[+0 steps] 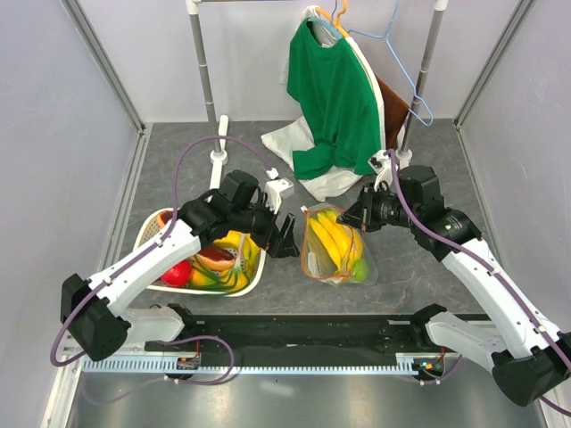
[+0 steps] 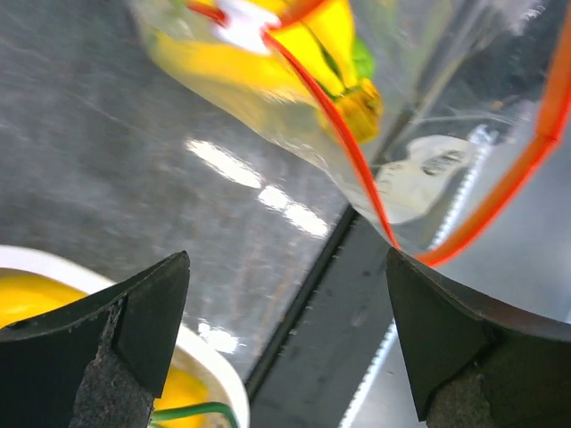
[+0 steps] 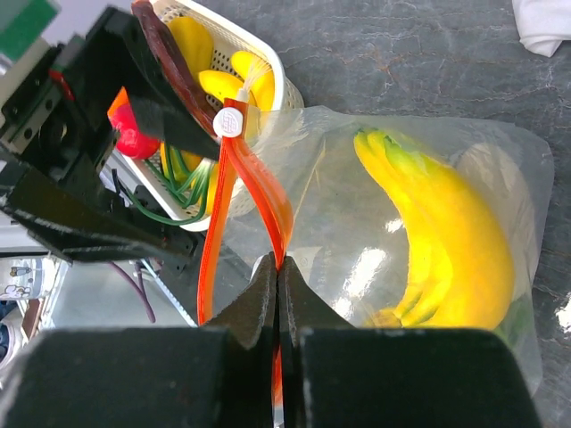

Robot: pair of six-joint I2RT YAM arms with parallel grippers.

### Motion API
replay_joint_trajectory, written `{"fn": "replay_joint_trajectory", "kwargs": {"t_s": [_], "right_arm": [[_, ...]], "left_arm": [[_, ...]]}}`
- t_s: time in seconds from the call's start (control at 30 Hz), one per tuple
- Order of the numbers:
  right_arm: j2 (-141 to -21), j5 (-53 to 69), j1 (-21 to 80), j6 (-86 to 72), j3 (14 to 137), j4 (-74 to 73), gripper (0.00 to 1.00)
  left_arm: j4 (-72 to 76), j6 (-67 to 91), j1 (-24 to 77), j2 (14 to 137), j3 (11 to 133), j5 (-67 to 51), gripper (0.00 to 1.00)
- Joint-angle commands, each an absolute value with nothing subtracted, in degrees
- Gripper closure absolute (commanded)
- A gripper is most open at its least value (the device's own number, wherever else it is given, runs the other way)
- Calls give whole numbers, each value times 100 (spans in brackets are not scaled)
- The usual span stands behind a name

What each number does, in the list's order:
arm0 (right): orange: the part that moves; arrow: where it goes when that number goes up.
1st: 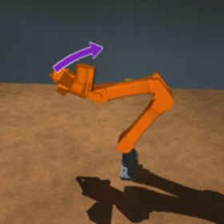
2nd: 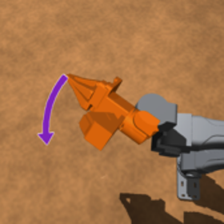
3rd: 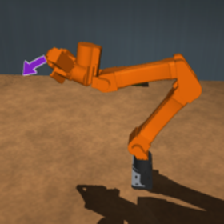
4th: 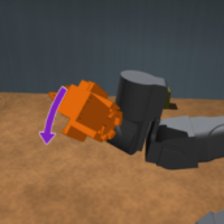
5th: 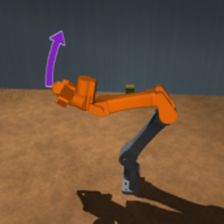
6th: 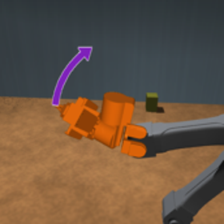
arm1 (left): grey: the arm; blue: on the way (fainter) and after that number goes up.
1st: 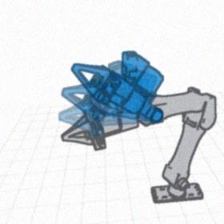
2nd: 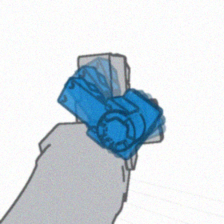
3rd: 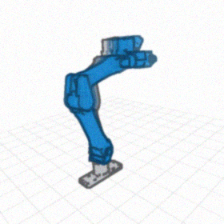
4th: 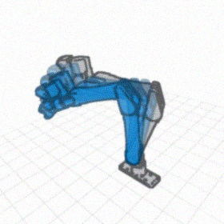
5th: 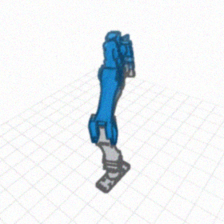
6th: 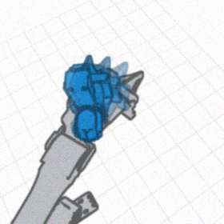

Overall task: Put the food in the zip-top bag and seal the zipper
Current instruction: Adjust the zipper food storage bag at the center of the board.

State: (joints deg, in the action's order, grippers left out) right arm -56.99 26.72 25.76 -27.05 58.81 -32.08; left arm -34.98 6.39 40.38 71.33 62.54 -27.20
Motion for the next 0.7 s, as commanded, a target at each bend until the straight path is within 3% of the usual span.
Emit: {"fn": "replay_joint_trajectory", "kwargs": {"t_s": [0.0, 0.27, 0.47, 0.57, 0.67], "right_arm": [[-5634, 2584, 2584, -2804, 6144, -2935, 100], [-5581, 2461, 2593, -2812, 6126, -2979, 100], [-5537, 2452, 2593, -2821, 6108, -3041, 100], [-5493, 2443, 2575, -2760, 6152, -3172, 100], [-5388, 2365, 2549, -2585, 6257, -3418, 100]], "left_arm": [[-2963, 1598, 4183, 6733, 6030, -3366, 3], [-2338, 2241, 4411, 6916, 5836, -3446, 11], [-2329, 2391, 4693, 7303, 5967, -3181, 34], [-2487, 2251, 4693, 7418, 6248, -3235, 49], [-2724, 2014, 4685, 7506, 6678, -3497, 89]]}}
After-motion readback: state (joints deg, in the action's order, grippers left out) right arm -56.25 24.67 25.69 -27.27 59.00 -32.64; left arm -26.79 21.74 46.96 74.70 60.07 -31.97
